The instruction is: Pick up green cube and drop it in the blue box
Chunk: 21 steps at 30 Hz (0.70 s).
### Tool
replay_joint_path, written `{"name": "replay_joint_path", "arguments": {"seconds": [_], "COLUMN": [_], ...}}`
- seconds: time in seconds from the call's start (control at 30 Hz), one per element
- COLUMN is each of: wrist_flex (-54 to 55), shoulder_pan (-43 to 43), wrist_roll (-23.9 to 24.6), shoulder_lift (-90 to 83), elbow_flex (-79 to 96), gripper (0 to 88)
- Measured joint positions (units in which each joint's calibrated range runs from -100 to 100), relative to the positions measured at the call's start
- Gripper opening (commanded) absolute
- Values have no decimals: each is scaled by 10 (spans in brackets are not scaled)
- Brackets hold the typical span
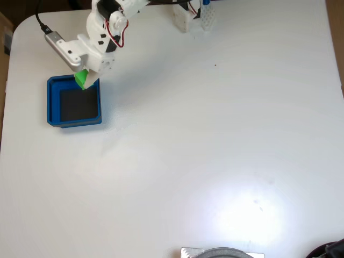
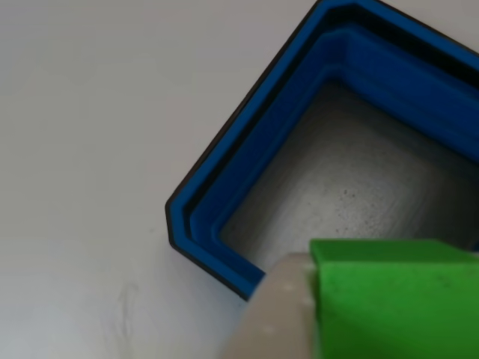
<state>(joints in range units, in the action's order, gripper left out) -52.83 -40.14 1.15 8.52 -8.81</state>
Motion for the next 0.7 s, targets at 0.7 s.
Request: {"name": "replay_joint_path", "arguments": {"seconds": [0.7], "wrist_flex": [33], "shoulder_pan": [-6], "wrist_roll": [0], "shoulder_lift": [2], "elbow_flex": [0], "gripper": [15]}}
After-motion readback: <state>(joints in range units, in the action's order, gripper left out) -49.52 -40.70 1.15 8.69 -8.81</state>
